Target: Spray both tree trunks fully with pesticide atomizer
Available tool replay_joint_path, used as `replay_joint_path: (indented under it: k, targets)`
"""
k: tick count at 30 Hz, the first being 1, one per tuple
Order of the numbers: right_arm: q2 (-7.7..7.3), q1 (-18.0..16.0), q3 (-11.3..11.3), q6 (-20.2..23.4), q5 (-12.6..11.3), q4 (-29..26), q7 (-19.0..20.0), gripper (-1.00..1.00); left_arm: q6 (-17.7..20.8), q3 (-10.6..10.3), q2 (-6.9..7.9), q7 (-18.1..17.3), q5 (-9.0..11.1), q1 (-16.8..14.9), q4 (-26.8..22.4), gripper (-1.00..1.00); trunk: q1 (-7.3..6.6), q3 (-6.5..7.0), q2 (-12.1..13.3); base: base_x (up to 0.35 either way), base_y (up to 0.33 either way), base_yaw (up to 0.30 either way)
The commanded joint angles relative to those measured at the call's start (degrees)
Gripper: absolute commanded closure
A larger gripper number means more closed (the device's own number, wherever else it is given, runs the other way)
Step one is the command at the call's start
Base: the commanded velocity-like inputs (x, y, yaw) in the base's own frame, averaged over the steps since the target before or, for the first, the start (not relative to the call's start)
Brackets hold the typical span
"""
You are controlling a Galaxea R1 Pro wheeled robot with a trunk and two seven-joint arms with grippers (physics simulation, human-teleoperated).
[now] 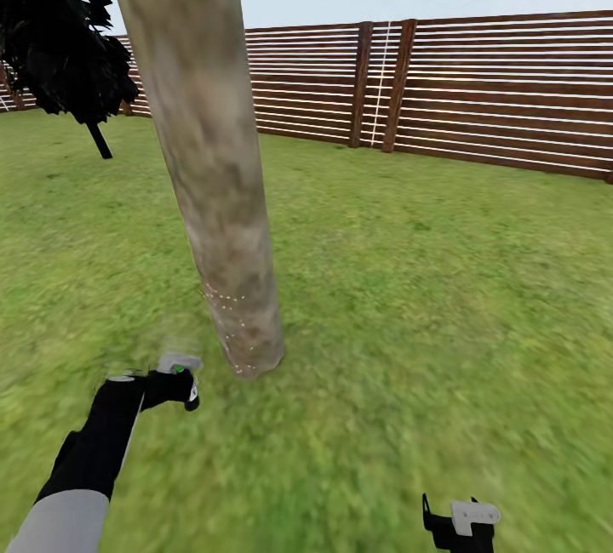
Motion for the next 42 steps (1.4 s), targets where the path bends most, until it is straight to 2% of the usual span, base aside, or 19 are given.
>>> replay_joint_path:
  k: [1,3,5,7,8,10,12,13,14,17,25,30,35,42]
  targets:
    - [0.0,0.0,-0.01,0.0,0.0,0.0,0.0,-1.0,-0.71,0.21,0.0,1.47,0.54,0.17,0.66,1.0,-0.01,0.01,0.0,0.0,0.0,0.0]
    - [0.0,0.0,0.02,0.0,0.0,0.0,0.0,-1.0,-1.85,2.19,-0.64,5.43,0.94,0.45,1.36,1.0,-0.01,0.01,0.0,0.0,-0.107,0.0]
    - [0.0,0.0,-0.01,0.0,0.0,-0.06,0.0,-1.0,-4.81,2.93,-2.25,6.95,0.92,0.56,3.26,1.0,-0.01,0.01,0.0,0.0,-0.237,0.05]
    - [0.0,0.0,0.03,0.0,0.0,-0.08,0.0,-1.0,-8.04,3.12,-2.78,8.69,0.91,0.58,7.33,1.0,-0.01,0.01,0.0,0.0,-0.262,0.192]
    - [0.0,0.0,0.05,0.0,0.0,-0.08,0.0,-1.0,-8.7,3.15,-2.86,9.53,0.96,0.58,8.88,1.0,-0.01,0.01,0.0,0.0,-0.268,0.245]
    - [0.0,0.0,0.06,0.0,0.0,-0.09,0.0,-1.0,-14.54,3.27,-2.96,14.9,1.04,0.59,16.34,1.0,-0.01,0.01,0.0,0.075,-0.269,0.111]
    - [0.0,0.0,0.07,0.0,0.0,-0.05,0.0,-1.0,-16.86,3.5,-2.96,17.8,1.34,0.59,18.48,1.0,-0.01,0.01,0.0,0.134,-0.264,0.025]
    - [0.0,0.0,0.07,0.0,0.0,-0.02,0.0,-1.0,-17.41,4.5,-2.95,18.55,2.77,0.59,19.0,1.0,-0.01,0.01,0.0,0.148,-0.263,0.007]
    - [0.0,0.0,0.07,0.0,0.0,-0.01,0.0,-1.0,-17.74,6.22,-2.89,18.98,5.43,0.59,19.27,1.0,-0.01,0.01,0.0,0.152,-0.262,0.002]
    - [0.0,0.0,0.06,0.0,0.0,0.0,0.0,-1.0,-17.92,6.78,-2.93,20.19,6.6,0.59,19.98,1.0,-0.01,0.01,0.0,0.157,-0.259,0.001]
    - [0.0,0.0,0.06,0.0,0.0,0.0,0.0,-1.0,-18.04,6.46,-3.13,21.93,6.74,0.59,21.31,1.0,-0.01,0.01,0.0,0.208,-0.201,0.0]
    - [0.0,0.0,0.07,0.0,0.0,0.0,0.0,-1.0,-18.12,6.46,-3.13,25.34,6.71,0.59,21.38,1.0,-0.01,0.01,0.0,0.012,-0.269,0.027]
    - [0.0,0.0,0.07,0.0,0.0,0.0,0.0,-1.0,-18.12,6.45,-3.13,25.52,6.71,0.59,21.38,1.0,-0.01,0.01,0.0,-0.144,-0.176,0.194]
    - [0.0,0.0,0.07,0.0,0.0,0.05,-0.09,-1.0,-18.09,6.38,-3.27,25.57,6.72,0.59,21.38,1.0,-0.01,0.01,0.0,-0.009,-0.069,0.016]
